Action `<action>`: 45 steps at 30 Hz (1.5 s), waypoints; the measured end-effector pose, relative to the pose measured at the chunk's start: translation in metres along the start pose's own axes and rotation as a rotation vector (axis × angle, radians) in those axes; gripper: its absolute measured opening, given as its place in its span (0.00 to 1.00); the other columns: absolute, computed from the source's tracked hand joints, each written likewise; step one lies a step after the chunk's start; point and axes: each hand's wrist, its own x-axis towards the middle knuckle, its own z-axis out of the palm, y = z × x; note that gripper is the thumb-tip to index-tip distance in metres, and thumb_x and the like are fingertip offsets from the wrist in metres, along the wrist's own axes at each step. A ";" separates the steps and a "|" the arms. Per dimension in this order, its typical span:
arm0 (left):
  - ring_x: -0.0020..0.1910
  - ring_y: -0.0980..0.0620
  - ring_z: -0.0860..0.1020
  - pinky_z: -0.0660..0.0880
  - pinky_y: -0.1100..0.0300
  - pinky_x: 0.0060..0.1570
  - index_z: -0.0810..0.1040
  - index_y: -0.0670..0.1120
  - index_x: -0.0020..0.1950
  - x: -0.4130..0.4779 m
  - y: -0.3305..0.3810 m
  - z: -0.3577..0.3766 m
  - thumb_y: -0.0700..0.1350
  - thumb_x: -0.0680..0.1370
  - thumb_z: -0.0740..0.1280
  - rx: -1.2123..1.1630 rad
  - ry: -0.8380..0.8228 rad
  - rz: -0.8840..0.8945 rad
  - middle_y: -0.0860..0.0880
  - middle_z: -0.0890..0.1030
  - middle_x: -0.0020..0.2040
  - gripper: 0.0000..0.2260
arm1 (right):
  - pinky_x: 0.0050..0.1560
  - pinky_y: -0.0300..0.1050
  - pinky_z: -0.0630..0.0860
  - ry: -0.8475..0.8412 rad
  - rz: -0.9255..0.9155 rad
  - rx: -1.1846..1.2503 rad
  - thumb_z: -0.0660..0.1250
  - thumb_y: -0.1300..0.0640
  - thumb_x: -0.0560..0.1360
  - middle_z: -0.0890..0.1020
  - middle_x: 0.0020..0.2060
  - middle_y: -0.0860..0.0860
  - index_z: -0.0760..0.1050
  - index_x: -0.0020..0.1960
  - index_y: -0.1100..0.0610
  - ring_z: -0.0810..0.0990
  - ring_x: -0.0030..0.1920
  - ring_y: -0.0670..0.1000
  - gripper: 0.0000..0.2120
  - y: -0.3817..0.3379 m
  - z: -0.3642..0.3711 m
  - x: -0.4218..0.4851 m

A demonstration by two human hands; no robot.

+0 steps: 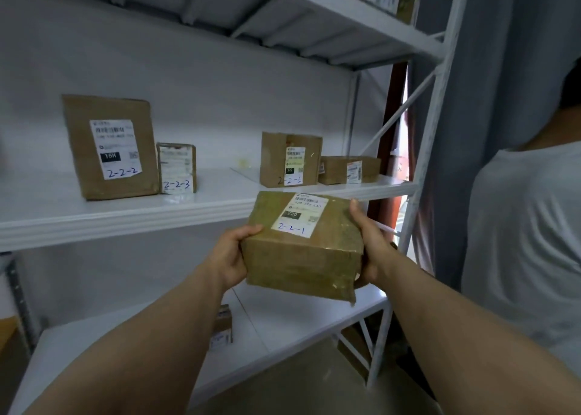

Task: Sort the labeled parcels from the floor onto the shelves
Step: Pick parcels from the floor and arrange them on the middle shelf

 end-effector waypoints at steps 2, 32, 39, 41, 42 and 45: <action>0.51 0.41 0.84 0.81 0.46 0.50 0.87 0.41 0.49 -0.005 0.011 -0.005 0.42 0.69 0.73 -0.011 -0.026 0.040 0.38 0.83 0.57 0.11 | 0.54 0.64 0.76 -0.051 0.013 -0.043 0.73 0.24 0.57 0.85 0.56 0.57 0.81 0.60 0.49 0.81 0.58 0.63 0.40 -0.002 0.006 0.000; 0.62 0.40 0.76 0.72 0.38 0.61 0.64 0.64 0.70 -0.103 0.157 -0.031 0.41 0.59 0.79 0.650 0.141 0.278 0.45 0.76 0.63 0.45 | 0.58 0.72 0.76 -0.496 -0.173 -0.007 0.73 0.36 0.66 0.84 0.59 0.54 0.80 0.64 0.48 0.82 0.60 0.61 0.29 -0.045 0.101 0.029; 0.60 0.40 0.78 0.73 0.39 0.61 0.64 0.60 0.72 -0.170 0.208 -0.055 0.44 0.53 0.79 0.607 0.319 0.450 0.42 0.76 0.65 0.50 | 0.55 0.72 0.77 -0.633 -0.267 -0.013 0.76 0.41 0.65 0.81 0.62 0.54 0.72 0.69 0.46 0.81 0.61 0.60 0.34 -0.058 0.186 0.016; 0.61 0.40 0.78 0.73 0.38 0.62 0.67 0.60 0.70 -0.190 0.220 -0.062 0.44 0.54 0.79 0.585 0.369 0.502 0.42 0.77 0.64 0.46 | 0.58 0.72 0.76 -0.697 -0.294 0.017 0.77 0.42 0.64 0.81 0.63 0.53 0.71 0.70 0.47 0.81 0.62 0.60 0.37 -0.060 0.217 0.011; 0.59 0.41 0.80 0.75 0.39 0.59 0.67 0.60 0.70 -0.199 0.225 -0.066 0.44 0.54 0.79 0.583 0.398 0.529 0.43 0.77 0.64 0.46 | 0.59 0.70 0.77 -0.736 -0.291 0.031 0.78 0.43 0.64 0.82 0.63 0.53 0.71 0.70 0.49 0.81 0.62 0.60 0.37 -0.061 0.234 0.007; 0.51 0.43 0.84 0.81 0.47 0.46 0.63 0.59 0.71 -0.220 0.240 -0.074 0.43 0.57 0.79 0.605 0.478 0.585 0.42 0.78 0.62 0.46 | 0.48 0.59 0.83 -0.835 -0.247 0.095 0.76 0.46 0.68 0.85 0.57 0.55 0.78 0.66 0.53 0.85 0.56 0.58 0.28 -0.062 0.280 -0.007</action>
